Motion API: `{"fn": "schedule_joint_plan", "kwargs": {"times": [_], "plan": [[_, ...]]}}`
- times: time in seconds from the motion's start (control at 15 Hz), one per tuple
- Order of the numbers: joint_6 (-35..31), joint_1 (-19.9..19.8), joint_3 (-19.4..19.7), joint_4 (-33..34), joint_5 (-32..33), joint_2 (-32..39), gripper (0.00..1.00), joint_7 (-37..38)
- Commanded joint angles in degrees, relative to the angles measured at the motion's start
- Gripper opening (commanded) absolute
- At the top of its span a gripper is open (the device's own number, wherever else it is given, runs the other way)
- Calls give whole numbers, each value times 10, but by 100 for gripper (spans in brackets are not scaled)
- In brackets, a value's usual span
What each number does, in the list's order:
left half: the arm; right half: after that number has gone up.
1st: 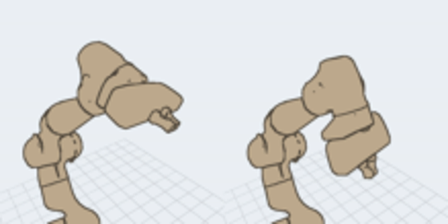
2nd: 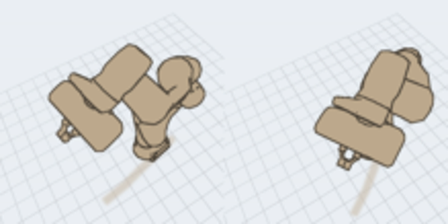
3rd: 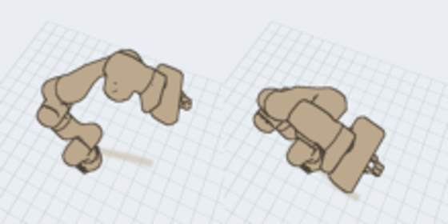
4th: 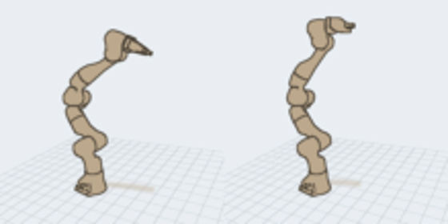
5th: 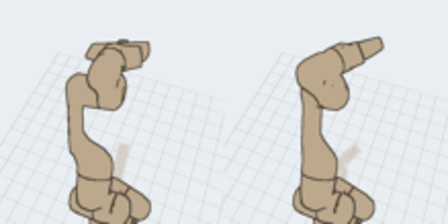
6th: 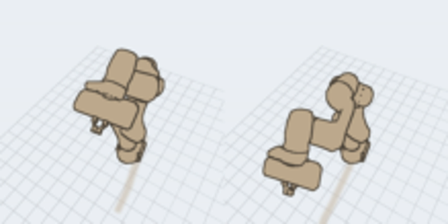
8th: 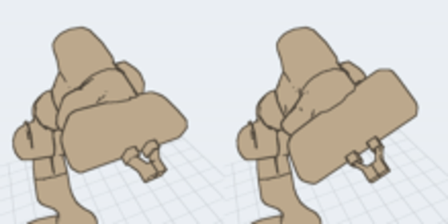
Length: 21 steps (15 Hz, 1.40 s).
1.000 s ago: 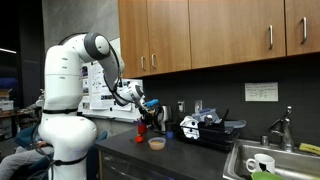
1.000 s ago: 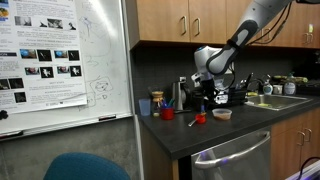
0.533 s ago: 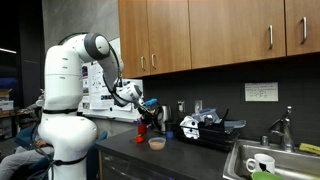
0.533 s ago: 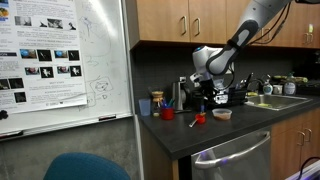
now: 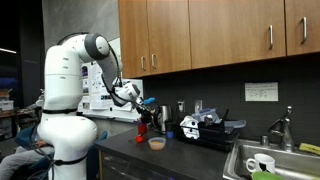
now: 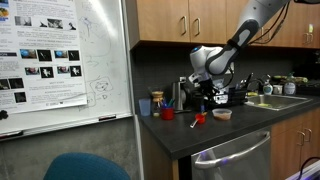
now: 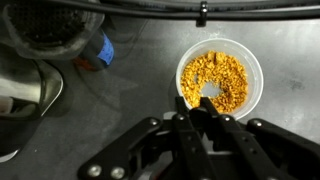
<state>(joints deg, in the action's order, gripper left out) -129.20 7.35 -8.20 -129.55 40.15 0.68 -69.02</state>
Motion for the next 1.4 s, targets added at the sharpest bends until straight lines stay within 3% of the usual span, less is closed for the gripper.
{"fn": "schedule_joint_plan", "kwargs": {"times": [0.0,1.33], "plan": [[29,9,-5,11,25,1,5,18],[78,33,-28,74,29,52,5,67]]}}
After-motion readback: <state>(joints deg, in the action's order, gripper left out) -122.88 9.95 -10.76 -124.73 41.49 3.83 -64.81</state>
